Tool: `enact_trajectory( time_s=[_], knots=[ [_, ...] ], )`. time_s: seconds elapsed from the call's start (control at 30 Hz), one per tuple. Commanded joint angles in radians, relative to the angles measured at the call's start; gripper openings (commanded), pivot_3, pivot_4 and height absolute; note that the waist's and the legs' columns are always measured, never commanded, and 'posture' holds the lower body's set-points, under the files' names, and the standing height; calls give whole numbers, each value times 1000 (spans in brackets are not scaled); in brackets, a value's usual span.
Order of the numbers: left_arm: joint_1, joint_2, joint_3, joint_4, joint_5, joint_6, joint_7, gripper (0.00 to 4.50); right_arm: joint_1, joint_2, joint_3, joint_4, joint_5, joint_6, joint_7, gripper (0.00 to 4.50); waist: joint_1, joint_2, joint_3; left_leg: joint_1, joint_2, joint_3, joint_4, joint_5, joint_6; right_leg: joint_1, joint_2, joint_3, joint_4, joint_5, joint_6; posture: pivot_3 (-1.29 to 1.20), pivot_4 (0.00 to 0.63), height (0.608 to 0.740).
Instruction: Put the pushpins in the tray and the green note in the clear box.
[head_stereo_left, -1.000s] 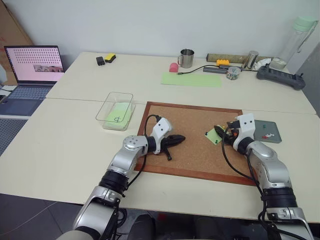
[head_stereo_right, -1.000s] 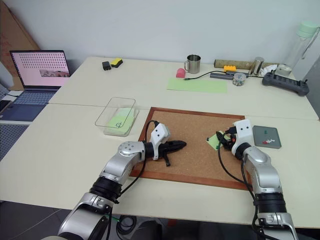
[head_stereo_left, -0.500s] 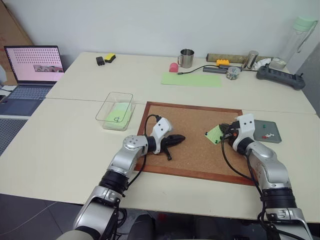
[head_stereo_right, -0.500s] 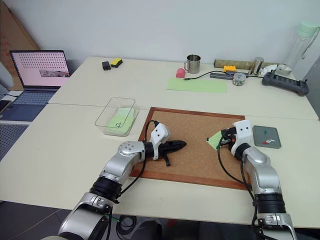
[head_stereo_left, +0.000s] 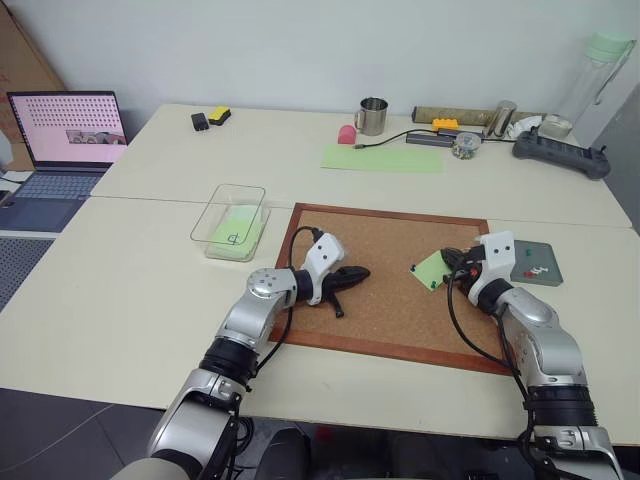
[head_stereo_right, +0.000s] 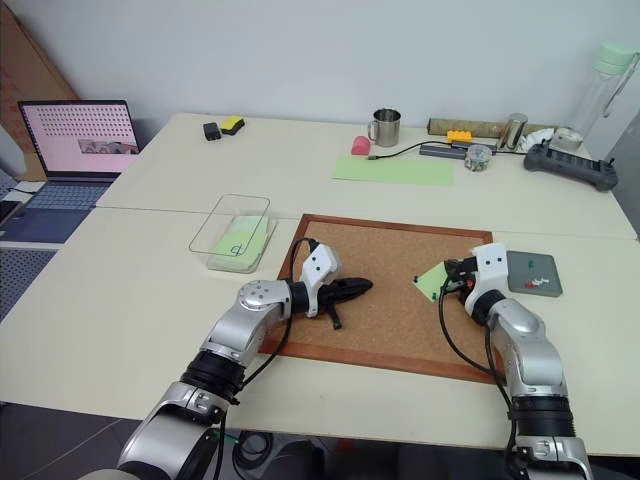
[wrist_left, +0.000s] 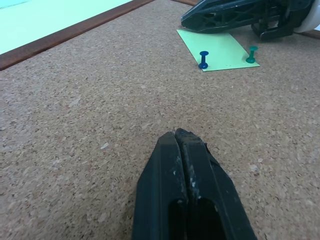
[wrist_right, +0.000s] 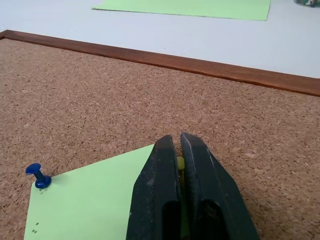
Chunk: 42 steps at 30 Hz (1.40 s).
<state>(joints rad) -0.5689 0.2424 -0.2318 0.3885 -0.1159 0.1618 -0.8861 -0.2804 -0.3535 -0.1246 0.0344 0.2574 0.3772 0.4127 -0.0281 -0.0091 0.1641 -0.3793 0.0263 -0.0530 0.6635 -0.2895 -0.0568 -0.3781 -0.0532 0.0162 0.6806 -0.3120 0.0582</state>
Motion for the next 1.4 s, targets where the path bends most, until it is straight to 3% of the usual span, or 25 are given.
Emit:
enact_trajectory(
  time_s=[0.03,0.73,1.0,1.4],
  knots=[
    [26,3,-18,8,22,12,3,0,2,-2,-18,-120,33,-40,21,48,0,0,0,0,0,0,0,0,0,0,0,0,0,0,0,0,150,740],
    [43,19,-39,-13,40,31,-10,0,20,-15,-88,-198,39,-93,-4,48,-1,0,0,0,0,0,0,0,0,0,0,0,0,0,0,0,150,740],
    [44,16,-39,-12,41,37,-5,0,-15,-93,-275,-33,-8,-29,-203,48,0,0,0,0,0,1,0,0,0,0,0,0,-1,0,0,0,150,740],
    [42,11,-31,-7,39,39,10,0,-39,-126,-321,68,91,104,-155,48,-1,2,-1,1,0,1,-1,0,0,1,0,1,-1,0,0,0,150,740]
  ],
)
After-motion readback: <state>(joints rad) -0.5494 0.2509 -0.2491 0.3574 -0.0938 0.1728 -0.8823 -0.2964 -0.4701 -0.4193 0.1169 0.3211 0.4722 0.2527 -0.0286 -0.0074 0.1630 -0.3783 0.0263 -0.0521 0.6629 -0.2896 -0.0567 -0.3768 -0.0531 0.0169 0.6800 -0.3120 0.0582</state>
